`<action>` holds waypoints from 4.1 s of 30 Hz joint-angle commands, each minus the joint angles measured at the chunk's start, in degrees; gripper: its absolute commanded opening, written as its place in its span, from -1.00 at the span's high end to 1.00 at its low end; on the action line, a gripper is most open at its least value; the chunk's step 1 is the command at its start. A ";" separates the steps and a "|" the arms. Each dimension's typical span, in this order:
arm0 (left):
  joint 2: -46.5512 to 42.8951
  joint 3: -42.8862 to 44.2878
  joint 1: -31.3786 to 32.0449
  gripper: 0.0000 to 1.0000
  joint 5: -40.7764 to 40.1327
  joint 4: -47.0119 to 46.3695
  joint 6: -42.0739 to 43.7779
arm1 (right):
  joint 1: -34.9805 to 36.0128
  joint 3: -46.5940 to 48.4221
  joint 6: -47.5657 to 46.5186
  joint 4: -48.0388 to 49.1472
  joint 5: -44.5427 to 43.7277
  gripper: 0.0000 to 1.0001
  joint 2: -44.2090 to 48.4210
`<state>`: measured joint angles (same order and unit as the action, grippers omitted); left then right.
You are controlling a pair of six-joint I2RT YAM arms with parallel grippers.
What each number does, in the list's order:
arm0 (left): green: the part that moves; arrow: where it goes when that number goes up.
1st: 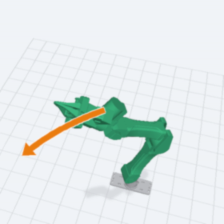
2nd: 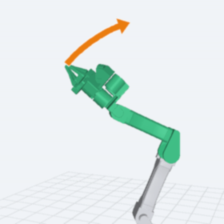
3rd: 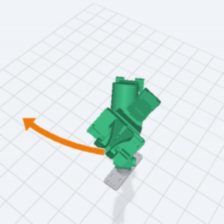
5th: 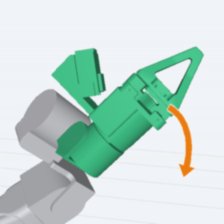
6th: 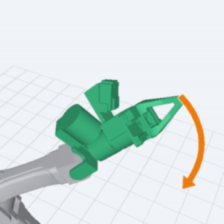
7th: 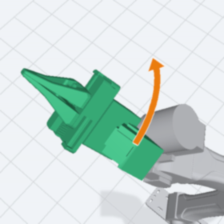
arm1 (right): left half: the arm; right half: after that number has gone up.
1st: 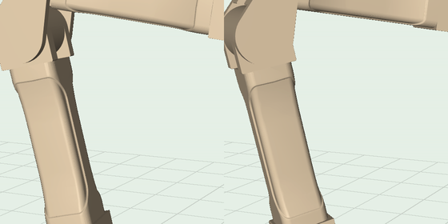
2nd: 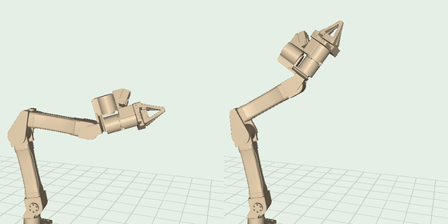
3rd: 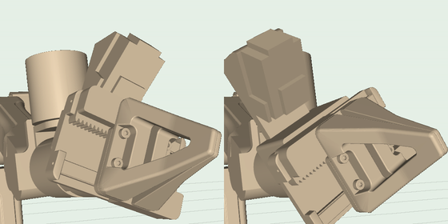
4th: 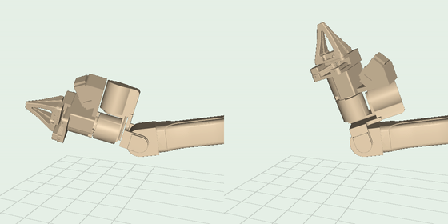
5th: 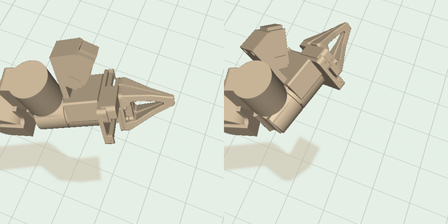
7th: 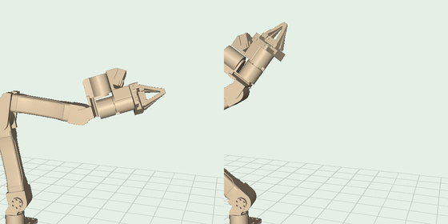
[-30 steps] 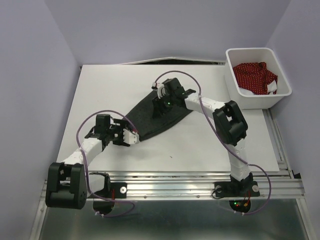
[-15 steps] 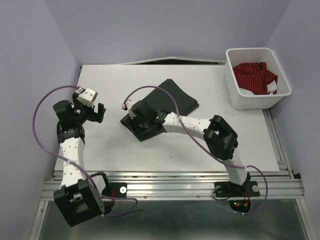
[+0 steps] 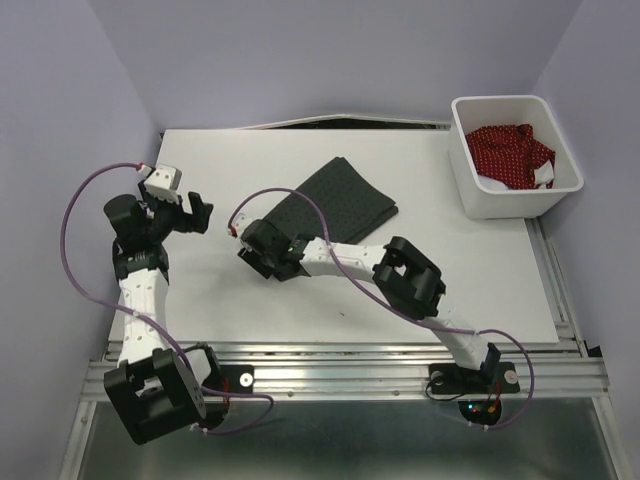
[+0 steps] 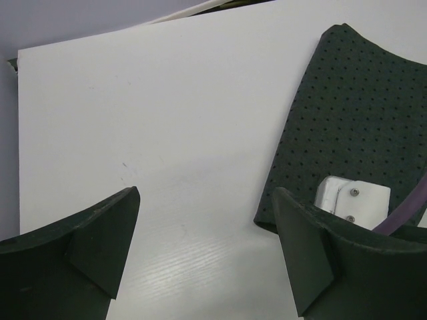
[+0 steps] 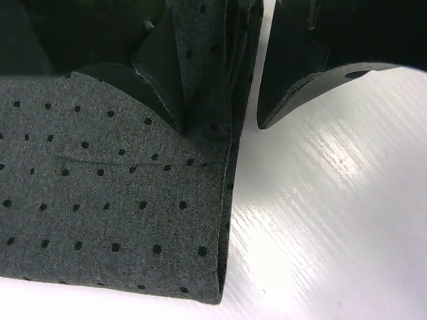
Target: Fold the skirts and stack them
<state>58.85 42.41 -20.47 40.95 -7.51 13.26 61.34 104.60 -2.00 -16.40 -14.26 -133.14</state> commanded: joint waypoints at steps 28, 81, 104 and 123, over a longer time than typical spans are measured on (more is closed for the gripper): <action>11.90 11.20 0.08 -0.77 6.34 0.83 3.09 | -8.50 1.31 7.08 -7.94 33.50 0.99 21.70; 55.40 43.02 23.54 0.17 18.03 16.29 -12.90 | -31.90 -16.80 3.76 3.92 56.71 0.99 15.37; 68.15 48.73 25.48 0.78 2.83 30.36 -3.15 | -33.66 -11.61 4.37 1.02 56.62 0.99 15.11; 68.42 49.96 26.27 0.90 -0.69 32.12 -1.48 | -38.67 -1.95 -0.55 -1.44 54.34 0.91 5.09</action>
<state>126.65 91.53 5.63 44.73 22.04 9.17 23.11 98.87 0.12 -18.09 41.82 -125.03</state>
